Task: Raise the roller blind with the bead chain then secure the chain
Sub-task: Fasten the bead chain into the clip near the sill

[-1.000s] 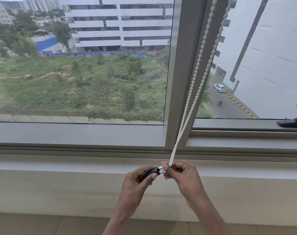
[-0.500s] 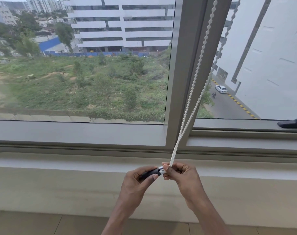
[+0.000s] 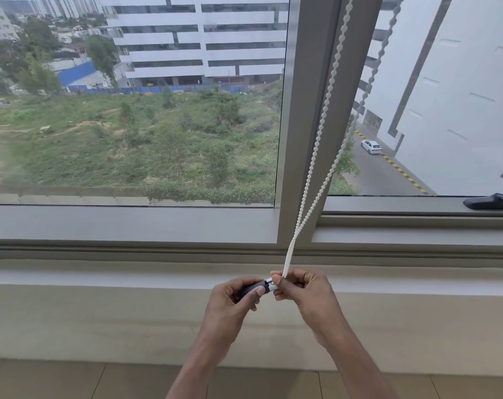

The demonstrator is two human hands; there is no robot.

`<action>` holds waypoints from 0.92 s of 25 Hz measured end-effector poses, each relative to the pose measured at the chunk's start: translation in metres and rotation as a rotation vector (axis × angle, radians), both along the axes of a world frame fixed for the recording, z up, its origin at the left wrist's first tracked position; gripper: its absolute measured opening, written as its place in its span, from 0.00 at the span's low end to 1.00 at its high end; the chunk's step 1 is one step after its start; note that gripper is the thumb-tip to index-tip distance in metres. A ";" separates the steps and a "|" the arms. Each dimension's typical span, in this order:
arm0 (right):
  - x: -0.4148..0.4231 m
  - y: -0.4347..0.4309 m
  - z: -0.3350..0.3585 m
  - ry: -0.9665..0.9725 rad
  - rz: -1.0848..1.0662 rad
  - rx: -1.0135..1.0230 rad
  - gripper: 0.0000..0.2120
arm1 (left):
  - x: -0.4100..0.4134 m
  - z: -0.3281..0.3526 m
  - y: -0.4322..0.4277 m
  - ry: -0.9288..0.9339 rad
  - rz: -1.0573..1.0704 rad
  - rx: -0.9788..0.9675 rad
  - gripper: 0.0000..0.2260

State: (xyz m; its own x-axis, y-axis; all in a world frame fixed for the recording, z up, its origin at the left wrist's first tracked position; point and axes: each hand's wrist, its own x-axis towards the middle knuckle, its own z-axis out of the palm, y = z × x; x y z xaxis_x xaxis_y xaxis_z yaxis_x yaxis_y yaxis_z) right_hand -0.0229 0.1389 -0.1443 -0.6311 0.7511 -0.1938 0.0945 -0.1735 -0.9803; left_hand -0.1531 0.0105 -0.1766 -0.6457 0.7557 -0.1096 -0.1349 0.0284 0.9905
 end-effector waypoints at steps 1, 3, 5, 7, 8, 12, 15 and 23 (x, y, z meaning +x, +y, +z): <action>-0.001 0.000 -0.001 -0.002 -0.008 -0.001 0.04 | 0.000 0.001 0.000 -0.001 0.009 0.002 0.06; -0.003 -0.001 -0.002 -0.003 -0.018 -0.010 0.05 | 0.002 0.004 0.000 0.005 0.023 0.006 0.07; -0.002 -0.002 -0.001 0.005 -0.017 -0.024 0.06 | 0.002 0.005 -0.003 0.014 0.031 0.011 0.09; -0.002 -0.003 -0.001 0.012 -0.009 -0.031 0.06 | 0.002 0.004 -0.006 0.022 0.037 0.020 0.11; -0.003 -0.004 0.000 0.013 -0.006 -0.028 0.06 | 0.002 0.004 -0.007 0.028 0.038 0.022 0.11; -0.004 -0.009 -0.001 0.007 -0.013 -0.011 0.05 | 0.002 0.004 -0.010 0.009 0.025 0.006 0.10; 0.001 -0.013 0.000 0.014 0.006 -0.028 0.05 | 0.000 0.002 -0.014 -0.029 0.015 0.019 0.08; -0.002 -0.028 -0.006 0.018 -0.068 -0.019 0.04 | -0.004 0.006 -0.017 -0.049 0.019 0.018 0.08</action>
State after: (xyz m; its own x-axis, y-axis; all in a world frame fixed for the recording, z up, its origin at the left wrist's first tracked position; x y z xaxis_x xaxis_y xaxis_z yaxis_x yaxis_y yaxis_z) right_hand -0.0247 0.1111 -0.1498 -0.5826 0.7886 -0.1970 0.0638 -0.1972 -0.9783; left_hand -0.1571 -0.0063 -0.1709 -0.6543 0.7454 -0.1277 -0.1833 0.0075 0.9830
